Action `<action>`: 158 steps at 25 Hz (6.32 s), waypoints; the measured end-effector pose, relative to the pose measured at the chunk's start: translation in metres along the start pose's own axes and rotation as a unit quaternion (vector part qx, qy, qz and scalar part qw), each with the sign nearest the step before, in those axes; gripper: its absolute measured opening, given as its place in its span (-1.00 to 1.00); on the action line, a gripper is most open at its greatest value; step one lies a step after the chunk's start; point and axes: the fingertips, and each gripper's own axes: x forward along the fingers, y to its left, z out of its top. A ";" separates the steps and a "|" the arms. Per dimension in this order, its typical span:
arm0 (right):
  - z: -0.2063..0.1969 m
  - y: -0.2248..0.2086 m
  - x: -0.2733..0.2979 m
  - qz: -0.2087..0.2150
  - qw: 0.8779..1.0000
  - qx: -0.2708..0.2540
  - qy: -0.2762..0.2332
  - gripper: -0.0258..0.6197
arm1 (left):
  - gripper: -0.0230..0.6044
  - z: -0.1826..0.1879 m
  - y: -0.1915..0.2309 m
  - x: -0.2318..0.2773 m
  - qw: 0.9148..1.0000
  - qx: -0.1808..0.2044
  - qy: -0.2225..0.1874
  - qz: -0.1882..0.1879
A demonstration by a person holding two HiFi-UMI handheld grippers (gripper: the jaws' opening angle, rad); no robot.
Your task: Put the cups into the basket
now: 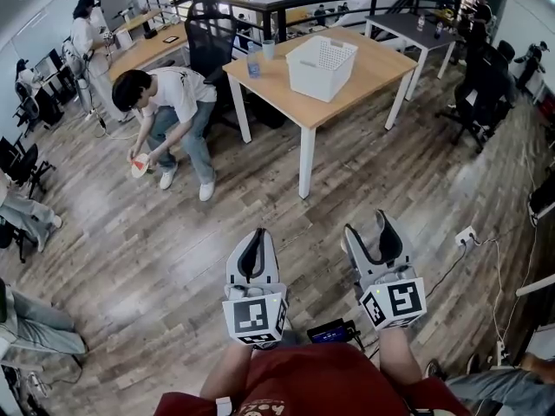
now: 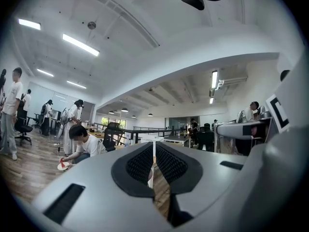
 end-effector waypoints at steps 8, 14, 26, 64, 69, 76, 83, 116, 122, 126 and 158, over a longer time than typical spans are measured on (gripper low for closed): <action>0.003 0.015 0.049 -0.007 1.000 -0.007 0.001 -0.05 | -0.86 0.003 0.043 0.031 1.000 -0.008 -0.002 -0.009; 0.004 0.023 0.077 -0.016 1.000 -0.013 -0.002 -0.05 | -0.86 -0.003 0.074 0.053 1.000 -0.011 0.003 -0.009; -0.001 0.003 0.086 -0.047 0.999 -0.009 -0.005 -0.05 | -0.86 -0.004 0.076 0.079 1.000 -0.014 0.000 -0.027; -0.012 -0.197 0.187 -0.026 0.999 0.023 -0.015 -0.05 | -0.86 -0.001 -0.035 0.275 1.000 0.001 0.004 -0.017; -0.013 -0.219 0.197 -0.024 0.999 0.032 -0.014 -0.05 | -0.86 -0.003 -0.046 0.291 1.000 0.001 0.003 -0.005; -0.022 -0.231 0.218 -0.015 0.999 0.032 -0.009 -0.05 | -0.86 -0.012 -0.041 0.308 1.000 -0.002 0.013 0.001; -0.026 -0.223 0.256 -0.010 1.000 0.029 -0.005 -0.05 | -0.86 -0.016 -0.018 0.332 1.000 0.000 0.011 -0.001; -0.013 -0.164 0.412 -0.048 0.999 0.001 0.000 -0.05 | -0.86 0.001 0.122 0.441 0.998 -0.024 0.005 -0.051; -0.017 -0.159 0.425 -0.050 0.999 -0.001 0.001 -0.05 | -0.86 -0.005 0.132 0.452 0.998 -0.028 0.009 -0.056; -0.023 -0.169 0.433 -0.052 0.999 0.003 0.001 -0.05 | -0.86 -0.011 0.133 0.462 0.998 -0.027 0.013 -0.053; -0.035 -0.362 0.531 -0.071 0.997 0.025 -0.004 -0.05 | -0.86 -0.006 0.042 0.666 0.998 -0.004 0.013 -0.069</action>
